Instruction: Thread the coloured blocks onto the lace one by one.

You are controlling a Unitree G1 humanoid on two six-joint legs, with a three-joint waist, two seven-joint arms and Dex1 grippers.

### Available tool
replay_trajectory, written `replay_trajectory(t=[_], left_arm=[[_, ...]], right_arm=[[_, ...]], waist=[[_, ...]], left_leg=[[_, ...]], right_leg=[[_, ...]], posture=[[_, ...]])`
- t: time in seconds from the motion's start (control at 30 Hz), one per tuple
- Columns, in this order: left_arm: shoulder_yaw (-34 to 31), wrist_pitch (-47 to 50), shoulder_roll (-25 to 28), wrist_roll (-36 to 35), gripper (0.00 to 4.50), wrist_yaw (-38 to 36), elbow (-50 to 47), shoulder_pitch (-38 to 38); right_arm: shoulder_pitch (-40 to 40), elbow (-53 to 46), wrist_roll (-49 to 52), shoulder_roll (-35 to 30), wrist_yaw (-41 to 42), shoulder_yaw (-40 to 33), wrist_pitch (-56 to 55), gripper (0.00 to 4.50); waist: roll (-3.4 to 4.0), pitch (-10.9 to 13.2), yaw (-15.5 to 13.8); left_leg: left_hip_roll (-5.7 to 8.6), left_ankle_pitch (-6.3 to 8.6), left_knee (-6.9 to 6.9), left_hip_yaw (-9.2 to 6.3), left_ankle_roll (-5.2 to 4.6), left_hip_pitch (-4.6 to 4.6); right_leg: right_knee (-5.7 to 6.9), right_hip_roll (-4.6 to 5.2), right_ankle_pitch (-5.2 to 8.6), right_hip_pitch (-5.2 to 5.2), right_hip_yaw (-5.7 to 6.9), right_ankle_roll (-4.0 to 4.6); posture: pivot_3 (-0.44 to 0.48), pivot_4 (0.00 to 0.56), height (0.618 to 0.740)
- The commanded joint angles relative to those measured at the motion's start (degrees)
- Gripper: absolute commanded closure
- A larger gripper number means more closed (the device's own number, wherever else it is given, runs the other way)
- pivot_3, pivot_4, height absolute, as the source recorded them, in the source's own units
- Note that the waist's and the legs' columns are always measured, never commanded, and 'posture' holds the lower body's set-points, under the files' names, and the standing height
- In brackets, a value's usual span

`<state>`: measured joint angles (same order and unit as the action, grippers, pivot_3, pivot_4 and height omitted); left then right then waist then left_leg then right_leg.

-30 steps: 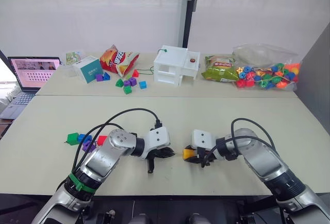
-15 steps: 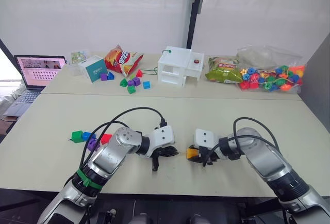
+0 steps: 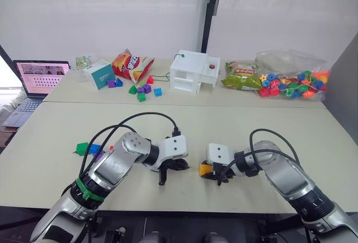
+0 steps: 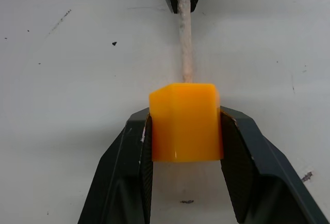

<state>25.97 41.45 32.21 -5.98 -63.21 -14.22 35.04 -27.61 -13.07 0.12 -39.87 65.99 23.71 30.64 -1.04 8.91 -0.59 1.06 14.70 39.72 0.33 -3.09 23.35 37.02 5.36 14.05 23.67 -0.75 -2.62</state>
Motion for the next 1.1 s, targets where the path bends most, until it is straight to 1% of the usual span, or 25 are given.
replay_trajectory(t=[0.03,0.23,0.47,0.67,0.87,1.1], left_arm=[[-1.16,1.65,-0.75,-1.97,4.5,0.71,-3.74,1.5],[-0.53,0.94,0.64,-1.48,4.5,0.89,-2.97,1.0],[-2.96,-1.86,1.52,-1.87,4.5,2.19,-0.59,-0.93],[-3.21,-3.24,1.39,-2.47,4.5,2.43,-0.4,-2.27],[-2.73,-2.65,0.02,-3.2,4.5,3.45,-1.31,-2.32],[-0.84,-2.63,-4.02,-3.45,4.5,5.05,-1.08,-2.39]], right_arm=[[1.52,-0.85,-0.06,0.45,0.31,2.54,1.27,3.21],[1.42,-0.94,-0.14,0.41,0.17,2.61,1.91,3.21],[1.66,-0.78,-0.44,-0.32,0.03,2.36,2.45,3.21],[1.57,-0.54,-0.53,-0.22,-0.15,2.41,2.7,3.21],[1.58,-0.67,-0.52,-0.2,-0.17,2.51,3.0,3.21],[1.63,-1.25,-0.39,-0.2,-0.15,2.7,3.57,3.21]], waist=[[0.0,0.0,0.02],[0.0,0.0,0.03],[0.0,0.0,0.01],[0.0,0.0,-0.02],[0.0,0.0,-0.03],[0.0,0.0,-0.22]], left_leg=[[0.0,0.0,0.0,0.0,0.0,-0.01],[0.0,0.0,0.0,0.0,0.0,-0.03],[0.0,0.0,0.0,0.0,-0.01,-0.03],[0.0,0.0,0.0,0.0,0.0,-0.04],[0.0,0.01,0.0,-0.01,-0.01,-0.05],[0.01,0.01,0.0,-0.03,-0.01,-0.08]], right_leg=[[0.0,0.0,0.0,-0.01,0.0,0.0],[0.0,0.0,0.0,-0.02,0.0,0.0],[-0.01,0.01,0.0,-0.02,-0.01,0.0],[-0.01,0.02,0.0,-0.04,0.0,0.0],[-0.02,0.02,0.0,-0.05,0.0,0.0],[-0.03,0.04,0.0,-0.12,0.03,0.0]], posture=[[0.0,0.15,0.74],[0.0,0.15,0.74],[0.0,0.15,0.74],[0.0,0.15,0.74],[0.0,0.15,0.74],[0.0,0.15,0.74]])
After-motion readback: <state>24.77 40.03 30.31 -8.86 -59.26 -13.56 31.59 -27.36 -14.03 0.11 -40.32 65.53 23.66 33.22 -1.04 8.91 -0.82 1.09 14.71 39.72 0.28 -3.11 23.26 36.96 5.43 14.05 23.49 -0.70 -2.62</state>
